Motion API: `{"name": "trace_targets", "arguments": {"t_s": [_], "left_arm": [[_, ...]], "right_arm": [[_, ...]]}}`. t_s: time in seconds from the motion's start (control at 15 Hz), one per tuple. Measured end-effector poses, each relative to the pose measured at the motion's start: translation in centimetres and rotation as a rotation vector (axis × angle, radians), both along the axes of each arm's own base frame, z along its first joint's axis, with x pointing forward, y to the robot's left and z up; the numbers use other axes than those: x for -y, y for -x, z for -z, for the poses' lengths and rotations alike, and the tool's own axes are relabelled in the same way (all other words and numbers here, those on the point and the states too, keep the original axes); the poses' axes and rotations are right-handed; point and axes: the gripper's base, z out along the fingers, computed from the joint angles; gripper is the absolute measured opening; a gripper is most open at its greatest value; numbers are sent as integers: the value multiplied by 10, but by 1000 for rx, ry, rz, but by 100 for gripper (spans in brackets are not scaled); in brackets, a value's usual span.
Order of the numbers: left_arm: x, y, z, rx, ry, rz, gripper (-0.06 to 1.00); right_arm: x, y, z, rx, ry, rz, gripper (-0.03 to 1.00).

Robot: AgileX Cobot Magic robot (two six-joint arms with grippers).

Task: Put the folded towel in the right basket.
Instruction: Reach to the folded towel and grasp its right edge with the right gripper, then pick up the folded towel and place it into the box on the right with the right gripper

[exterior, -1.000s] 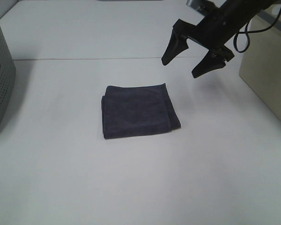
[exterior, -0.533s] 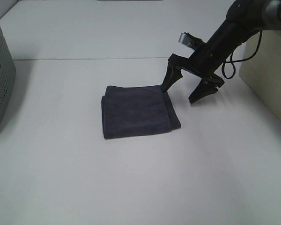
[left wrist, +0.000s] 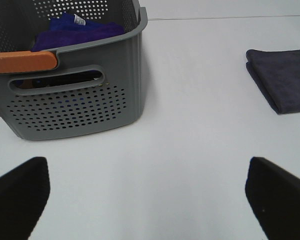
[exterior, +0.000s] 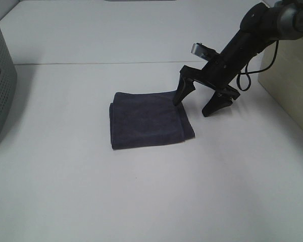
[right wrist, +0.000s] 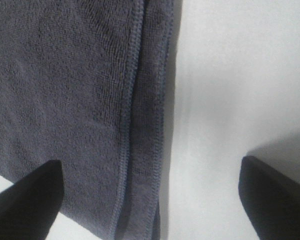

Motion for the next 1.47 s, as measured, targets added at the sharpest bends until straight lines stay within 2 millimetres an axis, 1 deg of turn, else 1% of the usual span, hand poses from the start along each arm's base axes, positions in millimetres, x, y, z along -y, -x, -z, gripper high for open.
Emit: {"name": "trace_targets", "arguments": {"t_s": [0.13,0.27,0.4,0.47,0.53,0.6,0.73,0.8,0.87,1.0,1.07,1.2,1.27,1.33,1.4,1.47], "left_arm": [[0,0,0,0,0,0,99],[0,0,0,0,0,0,99],[0,0,0,0,0,0,99],[0,0,0,0,0,0,99],[0,0,0,0,0,0,99],[0,0,0,0,0,0,99],[0,0,0,0,0,0,99],[0,0,0,0,0,0,99],[0,0,0,0,0,0,99],[0,0,0,0,0,0,99],[0,0,0,0,0,0,99],[0,0,0,0,0,0,99],[0,0,0,0,0,0,99],[0,0,0,0,0,0,99],[0,0,0,0,0,0,99],[0,0,0,0,0,0,99]], "right_arm": [[-12,3,3,8,3,-14,92],[-30,9,10,-17,-23,-20,91],[-57,16,21,-73,-86,-10,90],[-77,21,29,-92,-118,-10,85],[-97,26,35,-71,-115,-17,77],[-104,27,38,-57,-109,-16,62],[-121,31,46,0,-80,-19,23],[-125,31,46,12,-78,-20,7],[-126,32,46,15,-73,-25,6],[-126,32,44,14,-75,-30,6],[-126,32,40,22,-74,-36,6],[-123,33,24,44,-20,-130,6],[-120,31,11,53,6,-181,6],[-117,28,-1,64,5,-194,6],[-111,21,-31,108,-13,-201,6],[-100,12,-70,171,-38,-195,6]]}}
